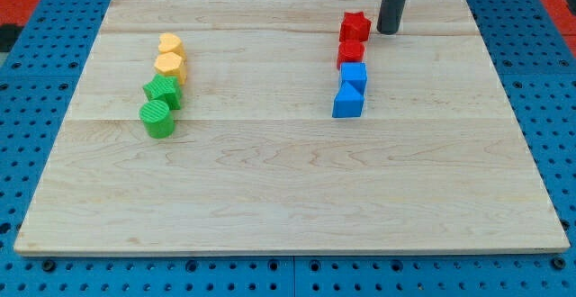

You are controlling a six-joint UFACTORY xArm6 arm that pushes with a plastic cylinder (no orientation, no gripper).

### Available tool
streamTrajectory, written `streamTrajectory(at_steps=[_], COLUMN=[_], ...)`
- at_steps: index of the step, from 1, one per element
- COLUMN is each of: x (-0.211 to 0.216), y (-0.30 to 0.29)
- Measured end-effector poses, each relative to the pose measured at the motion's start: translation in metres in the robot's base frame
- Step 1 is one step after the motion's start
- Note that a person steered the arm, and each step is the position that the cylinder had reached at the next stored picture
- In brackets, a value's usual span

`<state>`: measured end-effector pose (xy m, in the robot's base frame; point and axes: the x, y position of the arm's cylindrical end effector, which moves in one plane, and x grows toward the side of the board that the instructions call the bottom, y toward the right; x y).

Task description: Push the blue cube to the green star

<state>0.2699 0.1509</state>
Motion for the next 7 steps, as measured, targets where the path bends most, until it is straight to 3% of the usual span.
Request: streamTrajectory(at_steps=[3, 7], x=[0.066, 0.089], y=[0.01, -0.087])
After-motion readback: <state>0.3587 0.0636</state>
